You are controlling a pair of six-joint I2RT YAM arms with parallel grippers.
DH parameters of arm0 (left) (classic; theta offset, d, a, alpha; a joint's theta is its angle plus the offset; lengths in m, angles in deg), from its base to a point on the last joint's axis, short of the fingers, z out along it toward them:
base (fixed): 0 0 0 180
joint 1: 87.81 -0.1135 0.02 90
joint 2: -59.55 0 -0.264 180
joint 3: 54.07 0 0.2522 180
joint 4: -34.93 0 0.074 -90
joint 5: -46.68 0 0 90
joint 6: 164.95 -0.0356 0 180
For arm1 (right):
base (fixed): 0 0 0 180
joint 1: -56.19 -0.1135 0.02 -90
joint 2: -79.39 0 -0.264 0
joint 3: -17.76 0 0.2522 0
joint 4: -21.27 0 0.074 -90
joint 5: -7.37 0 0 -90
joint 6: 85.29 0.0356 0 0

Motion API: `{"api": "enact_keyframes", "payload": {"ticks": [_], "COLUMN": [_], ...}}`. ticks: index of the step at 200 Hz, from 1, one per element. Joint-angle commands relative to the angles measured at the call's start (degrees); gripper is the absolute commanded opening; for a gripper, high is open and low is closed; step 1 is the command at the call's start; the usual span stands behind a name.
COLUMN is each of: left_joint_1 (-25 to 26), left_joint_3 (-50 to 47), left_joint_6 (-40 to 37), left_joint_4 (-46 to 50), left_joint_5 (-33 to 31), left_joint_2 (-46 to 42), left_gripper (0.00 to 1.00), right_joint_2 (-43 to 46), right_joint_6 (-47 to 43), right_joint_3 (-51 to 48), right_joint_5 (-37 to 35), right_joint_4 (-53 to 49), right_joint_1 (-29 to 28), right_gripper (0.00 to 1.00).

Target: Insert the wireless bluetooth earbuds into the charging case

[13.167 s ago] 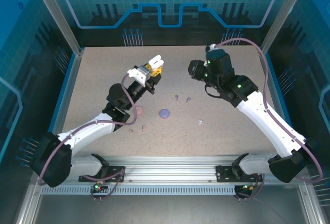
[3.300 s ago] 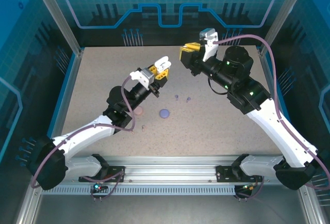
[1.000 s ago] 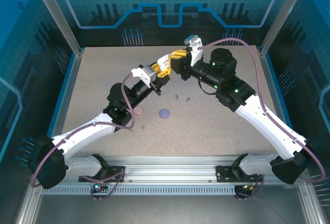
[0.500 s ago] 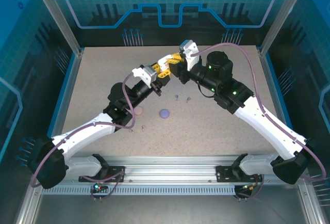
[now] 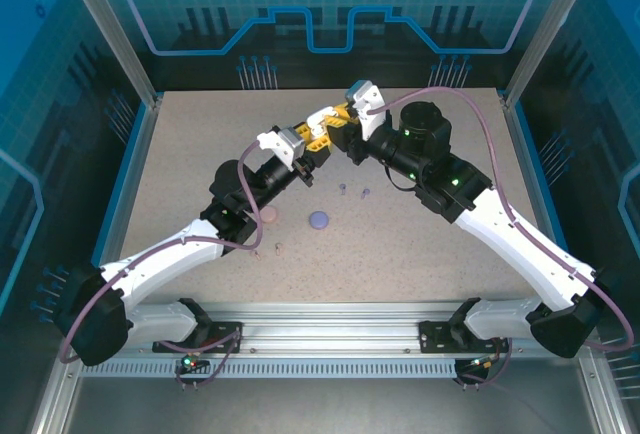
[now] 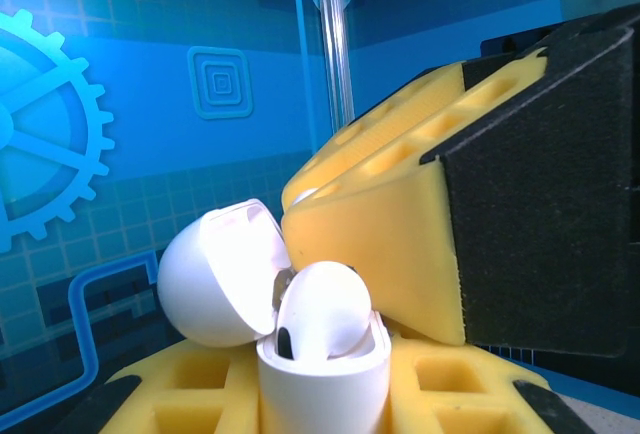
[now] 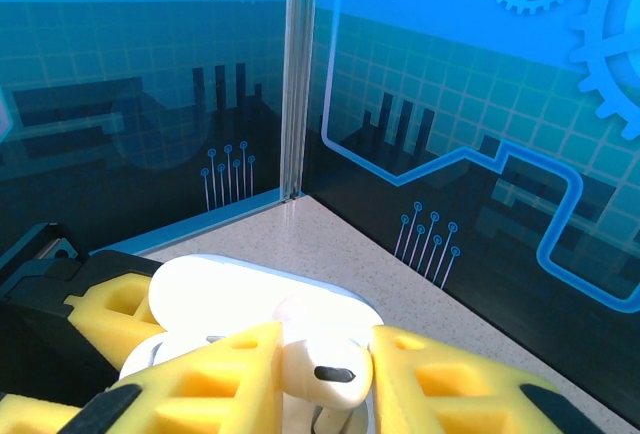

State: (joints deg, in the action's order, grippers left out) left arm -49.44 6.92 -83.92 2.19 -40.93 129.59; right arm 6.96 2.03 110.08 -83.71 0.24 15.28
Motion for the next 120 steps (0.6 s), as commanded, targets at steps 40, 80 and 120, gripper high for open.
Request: {"api": "enact_keyframes", "payload": {"ticks": [40,80,120], "left_joint_1": [0.55,0.56,0.53], "left_joint_3": [2.59,2.55,2.61], "left_joint_6": [0.23,0.14,0.22], "left_joint_4": [-4.45,-4.32,-4.41], "left_joint_5": [0.78,0.68,0.68], "left_joint_2": [-0.78,-0.78,-0.63], "left_gripper": [0.0,0.0,0.0], "right_joint_2": [0.59,0.61,1.19], "right_joint_6": [-0.27,0.0,0.39], "right_joint_3": [-0.43,-0.36,-0.77], "right_joint_5": [-0.63,0.37,1.07], "right_joint_4": [-3.02,-3.43,-3.88], "right_joint_1": [-0.48,-0.49,-0.51], "right_gripper": [0.33,0.36,0.37]}}
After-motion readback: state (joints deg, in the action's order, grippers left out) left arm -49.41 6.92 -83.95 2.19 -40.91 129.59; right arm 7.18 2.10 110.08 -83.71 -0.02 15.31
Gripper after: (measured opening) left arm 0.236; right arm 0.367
